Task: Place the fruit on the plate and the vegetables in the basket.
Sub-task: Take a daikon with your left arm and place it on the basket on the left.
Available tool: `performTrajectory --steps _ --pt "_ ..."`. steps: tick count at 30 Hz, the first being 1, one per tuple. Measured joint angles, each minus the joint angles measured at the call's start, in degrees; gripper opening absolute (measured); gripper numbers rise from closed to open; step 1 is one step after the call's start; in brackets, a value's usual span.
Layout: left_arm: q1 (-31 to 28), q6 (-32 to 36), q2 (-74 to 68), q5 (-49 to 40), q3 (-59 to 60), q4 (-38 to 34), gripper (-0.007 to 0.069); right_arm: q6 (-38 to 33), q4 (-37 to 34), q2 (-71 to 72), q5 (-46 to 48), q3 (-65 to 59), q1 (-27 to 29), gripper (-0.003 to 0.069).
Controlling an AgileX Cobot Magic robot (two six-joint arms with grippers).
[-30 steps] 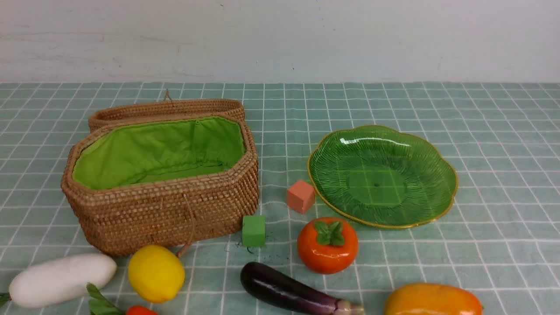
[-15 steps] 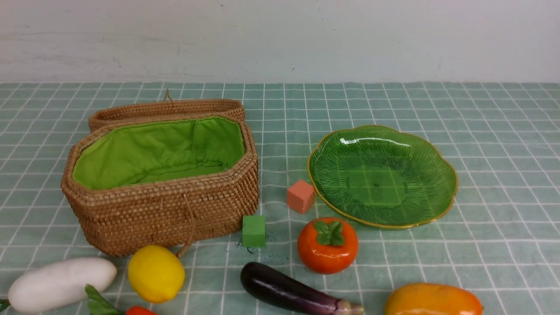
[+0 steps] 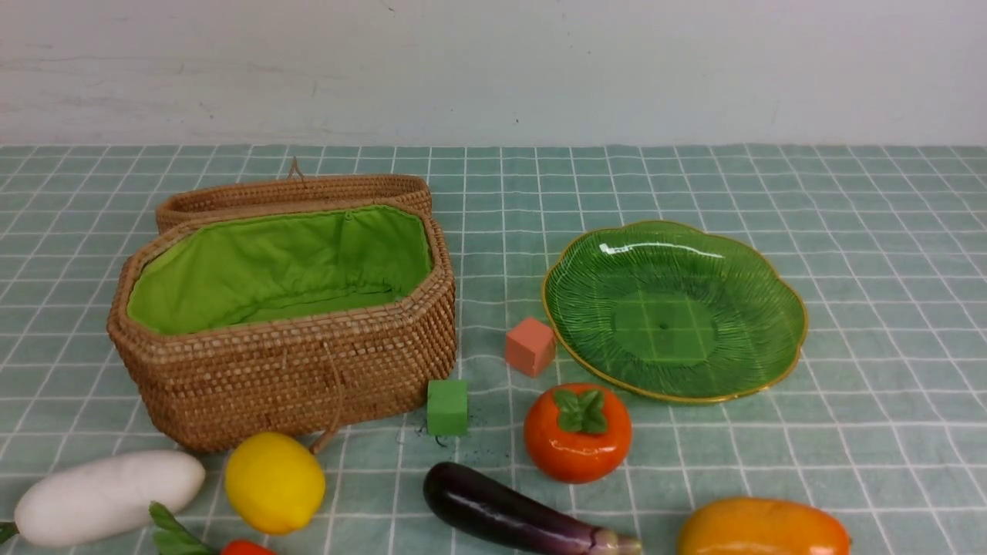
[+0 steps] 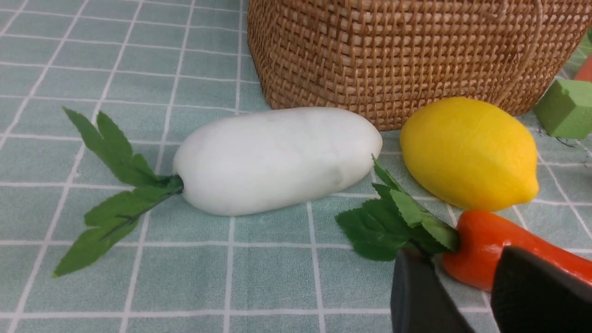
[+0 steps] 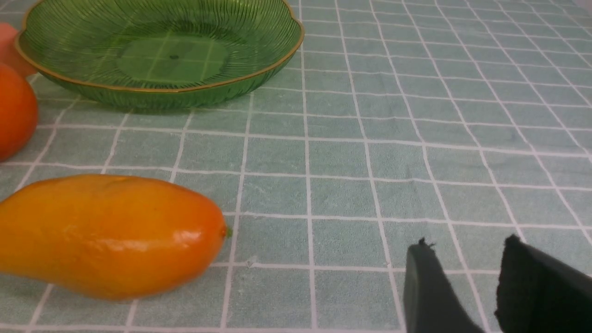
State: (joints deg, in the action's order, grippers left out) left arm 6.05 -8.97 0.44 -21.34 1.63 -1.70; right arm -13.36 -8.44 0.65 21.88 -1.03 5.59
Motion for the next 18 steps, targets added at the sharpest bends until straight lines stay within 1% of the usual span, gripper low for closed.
performTrajectory --steps 2,4,7,8,9,10,11,12,14,16,18 --pt "0.0 -0.25 0.0 1.95 0.0 -2.07 0.0239 0.0 0.0 0.0 0.0 0.0 0.0 0.0242" --pt "0.0 -1.44 0.0 5.74 0.0 -6.51 0.0239 0.0 0.0 0.0 0.0 0.0 0.0 0.0242" --pt "0.0 -5.32 0.0 13.95 0.0 -17.24 0.0239 0.0 0.0 0.0 0.0 0.0 0.0 0.0242" --pt "0.0 -5.59 0.0 14.49 0.0 -17.99 0.0239 0.0 0.0 0.0 0.0 0.0 0.0 0.0242" --pt "0.0 -7.04 0.0 18.46 0.0 -22.69 0.0239 0.0 0.0 0.0 0.0 0.0 0.0 0.0242" --pt "0.0 -7.23 0.0 22.25 0.0 -25.39 0.0239 0.0 0.0 0.0 0.0 0.0 0.0 0.0242" --pt "0.0 -7.18 0.0 22.89 0.0 -25.71 0.0239 0.0 0.0 0.0 0.0 0.0 0.0 0.0242" --pt "0.0 -6.27 0.0 27.48 0.0 -27.06 0.0239 0.0 0.0 0.0 0.0 0.0 0.0 0.0242" --pt "0.0 -4.76 0.0 29.72 -0.59 -27.14 0.0239 0.0 0.0 0.0 0.0 0.0 0.0 0.0242" --pt "0.0 -3.48 0.0 28.74 -3.11 -26.55 0.0239 0.0 0.0 0.0 0.0 0.0 0.0 0.0242" --pt "0.0 -1.42 0.0 25.14 -8.45 -24.79 0.0239 0.0 0.0 0.0 0.0 0.0 0.0 0.0242"
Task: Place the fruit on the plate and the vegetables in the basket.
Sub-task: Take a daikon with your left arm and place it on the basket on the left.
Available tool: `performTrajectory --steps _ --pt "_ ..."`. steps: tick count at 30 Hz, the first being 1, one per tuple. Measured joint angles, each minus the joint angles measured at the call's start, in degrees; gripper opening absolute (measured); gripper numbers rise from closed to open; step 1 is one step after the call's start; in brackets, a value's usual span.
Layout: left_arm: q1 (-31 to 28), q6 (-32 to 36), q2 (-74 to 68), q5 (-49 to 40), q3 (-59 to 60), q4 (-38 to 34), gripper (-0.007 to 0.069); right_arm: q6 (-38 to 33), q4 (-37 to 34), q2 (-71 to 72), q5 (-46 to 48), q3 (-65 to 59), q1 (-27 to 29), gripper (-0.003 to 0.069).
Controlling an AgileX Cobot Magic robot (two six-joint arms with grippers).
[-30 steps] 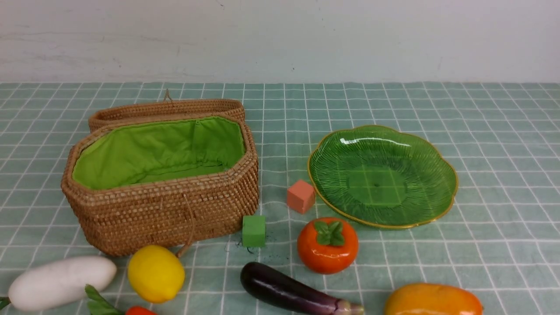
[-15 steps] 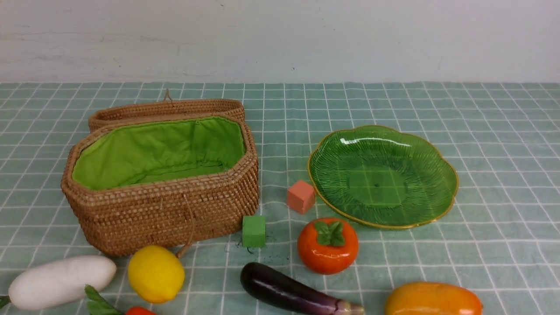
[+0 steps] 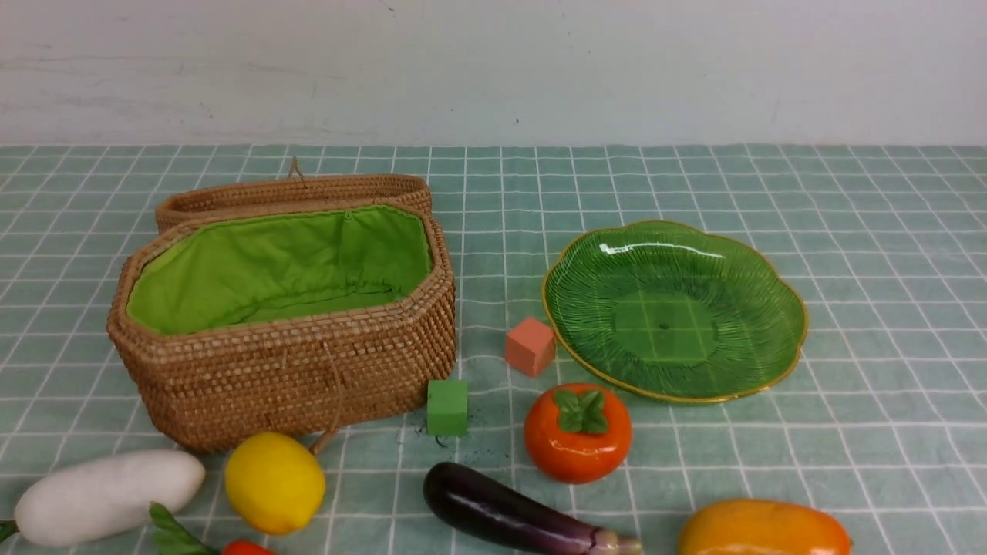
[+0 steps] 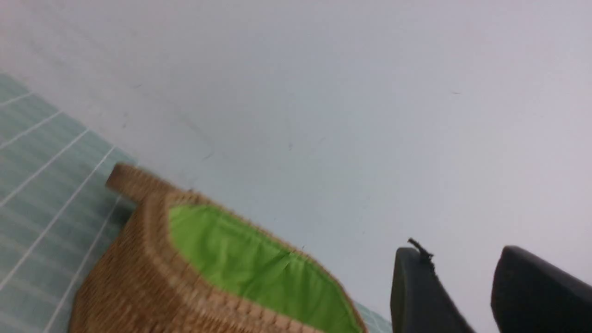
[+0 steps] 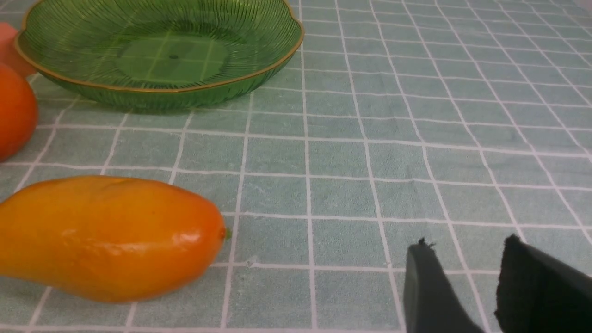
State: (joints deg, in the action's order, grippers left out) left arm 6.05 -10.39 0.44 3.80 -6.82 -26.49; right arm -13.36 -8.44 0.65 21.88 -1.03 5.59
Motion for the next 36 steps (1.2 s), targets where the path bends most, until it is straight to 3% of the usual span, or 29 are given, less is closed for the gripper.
performTrajectory --steps 6,11,12,13,14,16,22,26,30,36 --pt "0.0 3.57 -4.64 -12.93 -16.53 2.39 0.0239 0.0 0.0 0.0 0.0 0.0 0.0 0.0242" --pt "0.0 4.01 -19.82 -34.9 -34.77 8.24 0.0239 0.0 0.0 0.0 0.0 0.0 0.0 0.0242" --pt "0.0 3.95 -26.16 -42.98 -39.01 11.35 0.0239 0.0 0.0 0.0 0.0 0.0 0.0 0.0242" --pt "0.0 3.95 -26.84 -42.98 -39.46 11.71 0.0239 0.0 0.0 0.0 0.0 0.0 0.0 0.0242" --pt "0.0 3.78 -31.36 -50.03 -42.33 14.35 0.0239 0.0 0.0 0.0 0.0 0.0 0.0 0.0242" --pt "0.0 4.33 -36.9 -56.06 -45.32 18.29 0.0239 0.0 0.0 0.0 0.0 0.0 0.0 0.0242" --pt "0.0 9.82 -48.29 -63.84 -46.69 29.41 0.0216 0.0 0.0 0.0 0.0 0.0 0.0 0.0242" --pt "0.0 16.21 -56.51 -65.67 -46.69 31.12 0.0174 0.0 0.0 0.0 0.0 0.0 0.0 0.0242" --pt "0.0 20.35 -63.46 -64.13 -46.69 34.02 0.0185 0.0 0.0 0.0 0.0 0.0 0.0 0.0242" --pt "0.0 23.47 -72.87 -57.52 -46.69 38.02 0.0448 0.0 0.0 0.0 0.0 0.0 0.0 0.0242"
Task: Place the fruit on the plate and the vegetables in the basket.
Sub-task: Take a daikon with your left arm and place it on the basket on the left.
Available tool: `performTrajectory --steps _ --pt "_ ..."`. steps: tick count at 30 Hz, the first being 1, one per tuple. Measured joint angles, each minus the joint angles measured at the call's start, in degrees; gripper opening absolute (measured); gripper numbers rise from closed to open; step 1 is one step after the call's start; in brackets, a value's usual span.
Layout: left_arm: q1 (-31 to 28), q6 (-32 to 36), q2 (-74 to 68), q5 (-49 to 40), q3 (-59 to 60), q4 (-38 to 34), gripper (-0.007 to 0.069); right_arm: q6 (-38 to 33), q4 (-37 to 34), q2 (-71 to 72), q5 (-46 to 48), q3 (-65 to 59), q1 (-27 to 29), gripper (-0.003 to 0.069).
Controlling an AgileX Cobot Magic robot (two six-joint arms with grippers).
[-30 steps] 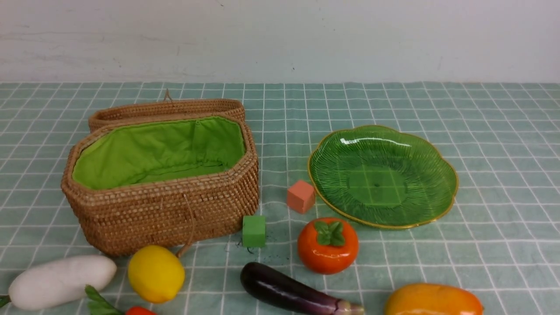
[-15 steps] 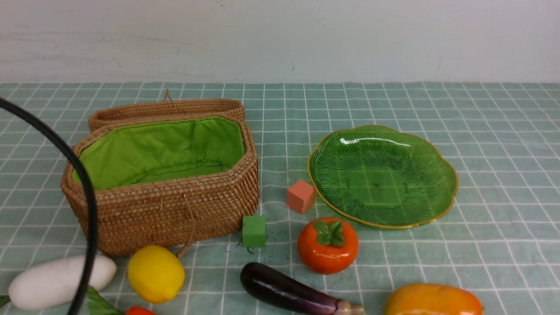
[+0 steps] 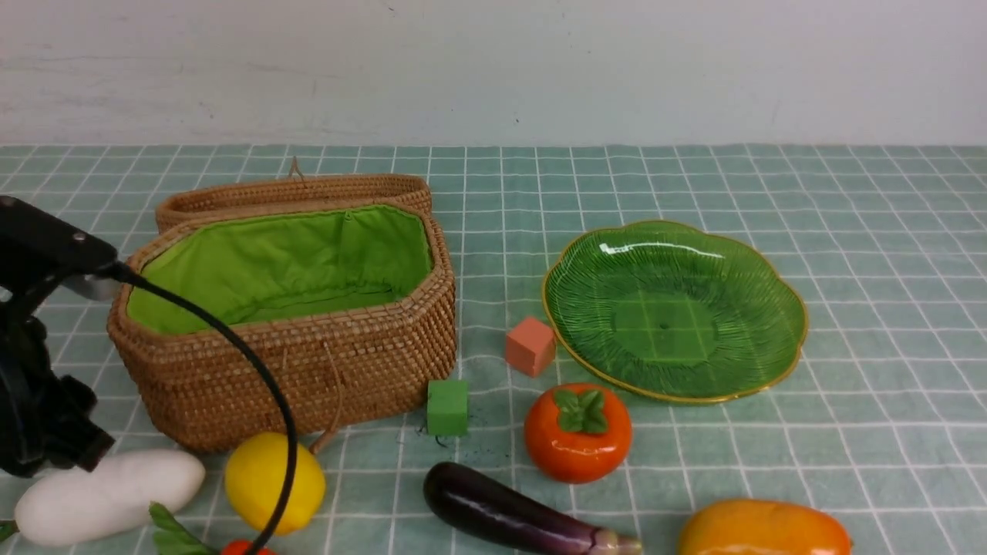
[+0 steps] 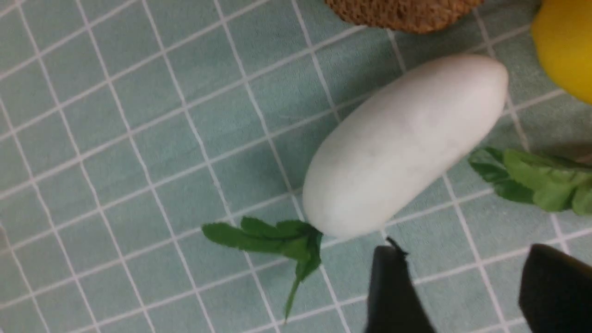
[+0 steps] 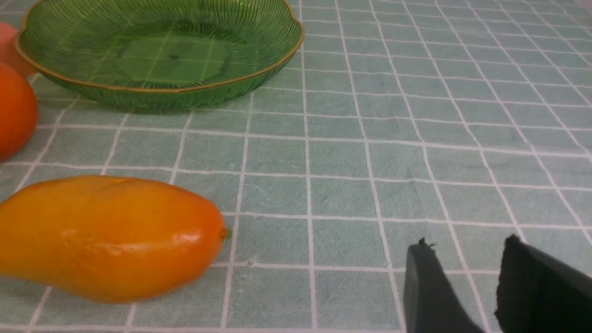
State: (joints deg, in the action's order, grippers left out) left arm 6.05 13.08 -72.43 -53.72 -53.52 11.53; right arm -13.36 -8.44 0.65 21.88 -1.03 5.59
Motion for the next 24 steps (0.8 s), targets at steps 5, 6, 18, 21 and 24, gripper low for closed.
performTrajectory --steps 5,6,18,21,24 --pt "0.0 11.83 -4.77 5.42 1.99 0.11 0.0663 0.0 0.0 0.0 0.0 0.0 0.0 0.0242" --pt "0.0 13.64 -5.8 6.44 2.84 0.11 0.0668 0.0 0.0 0.0 0.0 0.0 0.0 0.0242" --pt "-4.87 21.45 -18.94 15.22 5.18 0.03 0.0649 0.0 0.0 0.0 0.0 0.0 0.0 0.0242" --pt "-5.22 21.54 -20.41 15.48 5.11 -0.09 0.0589 0.0 0.0 0.0 0.0 0.0 0.0 0.0242" --pt "-5.22 21.43 -20.35 15.15 5.07 0.29 0.0526 0.0 0.0 0.0 0.0 0.0 0.0 0.0242"
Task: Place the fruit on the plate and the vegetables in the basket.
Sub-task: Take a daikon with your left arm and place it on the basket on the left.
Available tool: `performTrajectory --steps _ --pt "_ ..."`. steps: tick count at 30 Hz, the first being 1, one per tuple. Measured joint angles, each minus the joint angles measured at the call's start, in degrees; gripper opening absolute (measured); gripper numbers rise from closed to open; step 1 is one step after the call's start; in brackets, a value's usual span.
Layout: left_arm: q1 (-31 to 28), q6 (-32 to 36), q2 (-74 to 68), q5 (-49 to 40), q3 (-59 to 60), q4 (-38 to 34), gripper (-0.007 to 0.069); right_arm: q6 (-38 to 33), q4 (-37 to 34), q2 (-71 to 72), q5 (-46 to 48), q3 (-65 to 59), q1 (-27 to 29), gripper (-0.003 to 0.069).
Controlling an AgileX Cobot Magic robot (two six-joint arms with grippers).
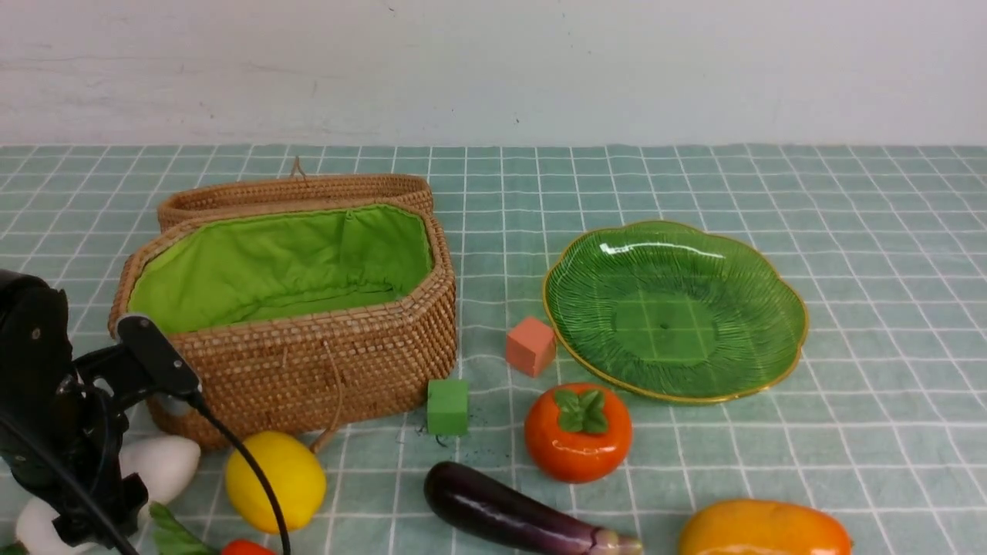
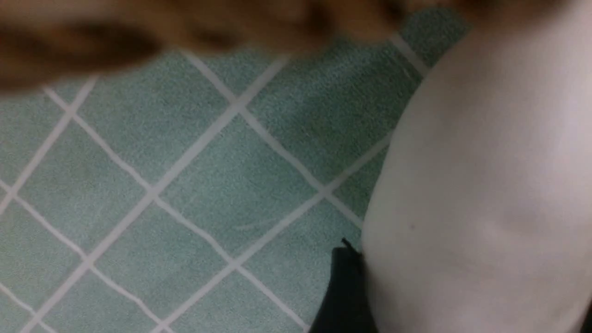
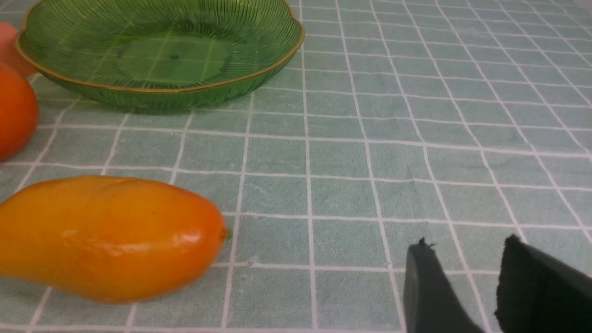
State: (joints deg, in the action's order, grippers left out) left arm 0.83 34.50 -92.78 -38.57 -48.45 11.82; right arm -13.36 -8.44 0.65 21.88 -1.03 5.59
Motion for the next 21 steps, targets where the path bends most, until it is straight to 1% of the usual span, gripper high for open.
performTrajectory --steps 3,8,12,14,17,19,21 --pt "0.0 0.0 0.71 -1.36 0.0 0.0 0.0528 0.0 0.0 0.0 0.0 0.0 0.0 0.0242" --pt "0.0 0.0 5.62 -4.98 0.1 -2.51 0.0528 0.0 0.0 0.0 0.0 0.0 0.0 0.0242" --pt "0.0 0.0 14.61 -6.66 0.1 -6.75 0.0528 0.0 0.0 0.0 0.0 0.0 0.0 0.0242" --pt "0.0 0.0 19.79 -7.44 0.03 -9.81 0.0528 0.0 0.0 0.0 0.0 0.0 0.0 0.0242" --pt "0.0 0.0 25.48 -7.09 -1.59 -18.02 0.0528 0.0 0.0 0.0 0.0 0.0 0.0 0.0242" --pt "0.0 -0.34 26.72 -6.26 -3.63 -21.72 0.0528 0.0 0.0 0.0 0.0 0.0 0.0 0.0242" --pt "0.0 -0.83 26.79 -5.53 -5.33 -23.88 0.0528 0.0 0.0 0.0 0.0 0.0 0.0 0.0242"
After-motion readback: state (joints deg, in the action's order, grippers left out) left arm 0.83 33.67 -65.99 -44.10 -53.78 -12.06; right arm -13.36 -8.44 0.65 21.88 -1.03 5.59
